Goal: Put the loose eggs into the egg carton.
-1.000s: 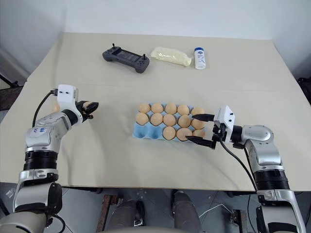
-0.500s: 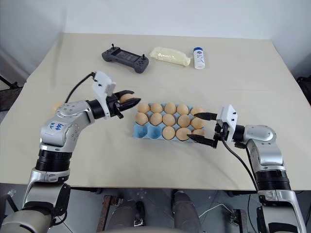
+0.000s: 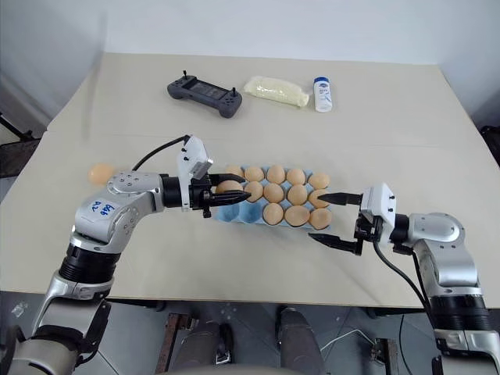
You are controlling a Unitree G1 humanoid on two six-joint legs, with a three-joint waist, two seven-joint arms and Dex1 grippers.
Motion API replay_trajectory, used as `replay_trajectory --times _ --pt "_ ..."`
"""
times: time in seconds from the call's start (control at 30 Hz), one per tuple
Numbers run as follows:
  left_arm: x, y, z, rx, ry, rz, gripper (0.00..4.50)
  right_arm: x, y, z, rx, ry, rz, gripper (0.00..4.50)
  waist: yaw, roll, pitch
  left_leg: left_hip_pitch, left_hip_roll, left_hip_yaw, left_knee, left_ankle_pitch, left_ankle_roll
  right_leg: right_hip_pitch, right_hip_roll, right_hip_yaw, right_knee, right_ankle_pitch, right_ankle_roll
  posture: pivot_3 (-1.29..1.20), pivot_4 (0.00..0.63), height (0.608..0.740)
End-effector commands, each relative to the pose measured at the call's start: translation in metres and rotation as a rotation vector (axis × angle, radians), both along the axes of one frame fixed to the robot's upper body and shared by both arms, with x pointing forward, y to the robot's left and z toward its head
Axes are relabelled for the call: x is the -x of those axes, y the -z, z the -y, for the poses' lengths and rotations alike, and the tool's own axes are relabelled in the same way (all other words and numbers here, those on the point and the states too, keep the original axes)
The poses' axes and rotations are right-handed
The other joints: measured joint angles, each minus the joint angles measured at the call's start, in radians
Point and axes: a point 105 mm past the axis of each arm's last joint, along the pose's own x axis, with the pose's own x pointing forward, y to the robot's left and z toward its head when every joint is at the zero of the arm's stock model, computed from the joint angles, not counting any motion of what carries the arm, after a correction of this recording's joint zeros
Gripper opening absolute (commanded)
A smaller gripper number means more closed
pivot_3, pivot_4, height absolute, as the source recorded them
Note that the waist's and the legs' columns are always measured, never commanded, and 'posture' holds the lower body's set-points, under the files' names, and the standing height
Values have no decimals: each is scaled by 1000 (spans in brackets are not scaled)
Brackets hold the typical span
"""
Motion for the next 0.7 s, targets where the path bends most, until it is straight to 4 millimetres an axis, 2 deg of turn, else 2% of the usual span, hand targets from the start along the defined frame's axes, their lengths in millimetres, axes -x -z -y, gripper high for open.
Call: replay_trajectory --times 0.03,0.37,0.63,0.67,0.7 --pt "10 -4 8 -7 62 12 1737 4 -11 6 6 20 41 4500 -1 0 0 0 0 0 0 0 0 0 0 0 0 0 0 0 150 740" --pt "14 6 15 -44 116 -16 1737 11 -11 15 14 71 30 4500 0 0 0 0 0 -1 0 0 1 0 0 0 0 0 0 0 150 740" --pt "7 7 15 -53 94 -5 4291 13 -11 20 21 103 24 4500 0 0 0 0 0 -2 0 0 1 0 0 0 0 0 0 0 150 740" --pt "7 7 15 -52 90 1 4490 13 -12 20 20 105 23 4500 0 0 0 0 0 -2 0 0 1 0 0 0 0 0 0 0 150 740" --pt "5 5 15 -47 83 10 4490 14 -12 19 19 106 23 4500 0 0 0 0 0 -2 0 0 1 0 0 0 0 0 0 0 150 740"
